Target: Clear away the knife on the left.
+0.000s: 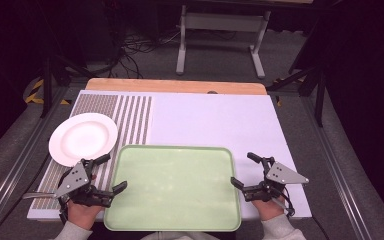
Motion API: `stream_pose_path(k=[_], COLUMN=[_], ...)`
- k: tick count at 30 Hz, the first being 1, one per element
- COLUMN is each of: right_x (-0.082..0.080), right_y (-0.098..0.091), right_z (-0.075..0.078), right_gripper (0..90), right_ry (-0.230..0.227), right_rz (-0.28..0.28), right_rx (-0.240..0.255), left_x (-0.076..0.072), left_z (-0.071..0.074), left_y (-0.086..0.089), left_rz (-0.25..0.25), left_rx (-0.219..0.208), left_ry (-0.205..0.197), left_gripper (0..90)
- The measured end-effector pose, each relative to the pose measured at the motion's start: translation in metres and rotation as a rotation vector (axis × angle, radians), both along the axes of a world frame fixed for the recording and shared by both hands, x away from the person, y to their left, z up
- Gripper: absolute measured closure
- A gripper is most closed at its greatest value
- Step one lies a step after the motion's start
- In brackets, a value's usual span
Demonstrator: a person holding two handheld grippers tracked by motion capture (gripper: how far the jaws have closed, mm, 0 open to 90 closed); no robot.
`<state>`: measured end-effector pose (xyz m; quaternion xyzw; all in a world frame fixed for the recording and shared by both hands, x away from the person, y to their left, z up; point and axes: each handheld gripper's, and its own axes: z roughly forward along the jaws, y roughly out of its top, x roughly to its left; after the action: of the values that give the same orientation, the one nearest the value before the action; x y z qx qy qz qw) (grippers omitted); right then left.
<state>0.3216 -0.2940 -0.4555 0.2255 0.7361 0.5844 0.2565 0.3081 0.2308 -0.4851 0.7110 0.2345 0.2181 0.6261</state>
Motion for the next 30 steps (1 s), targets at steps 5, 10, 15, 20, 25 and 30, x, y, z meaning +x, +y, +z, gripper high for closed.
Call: stream_pose_path(k=[5, 10, 15, 20, 25, 30], right_x=[-0.001, -0.001, 0.000, 0.000, 0.001, 0.000], right_y=[-0.001, -0.001, -0.001, 0.000, -0.001, -0.001], right_z=[0.001, 0.000, 0.000, 0.001, 0.000, 0.000], right_gripper=[1.5, 1.5, 1.6, 1.6, 1.7, 1.8], right_ry=[-0.005, -0.003, -0.001, -0.001, 0.003, 0.003], right_rz=[0.000, -0.003, -0.002, 0.000, -0.002, -0.002], right_rx=[0.006, 0.007, 0.009, 0.012, 0.012, 0.012], left_x=[0.000, 0.002, 0.002, 0.001, 0.001, 0.006], left_z=[0.002, 0.004, 0.007, 0.011, 0.018, 0.028], left_y=[0.002, 0.003, 0.005, 0.005, 0.005, 0.004], left_rz=[-0.008, -0.015, -0.038, -0.069, -0.096, -0.138], left_rx=[-0.020, -0.010, -0.001, 0.017, 0.049, 0.102], left_ry=[0.003, 0.007, 0.006, 0.023, 0.033, 0.043], left_gripper=[0.0, 0.0, 2.1, 3.9, 5.6, 6.3])
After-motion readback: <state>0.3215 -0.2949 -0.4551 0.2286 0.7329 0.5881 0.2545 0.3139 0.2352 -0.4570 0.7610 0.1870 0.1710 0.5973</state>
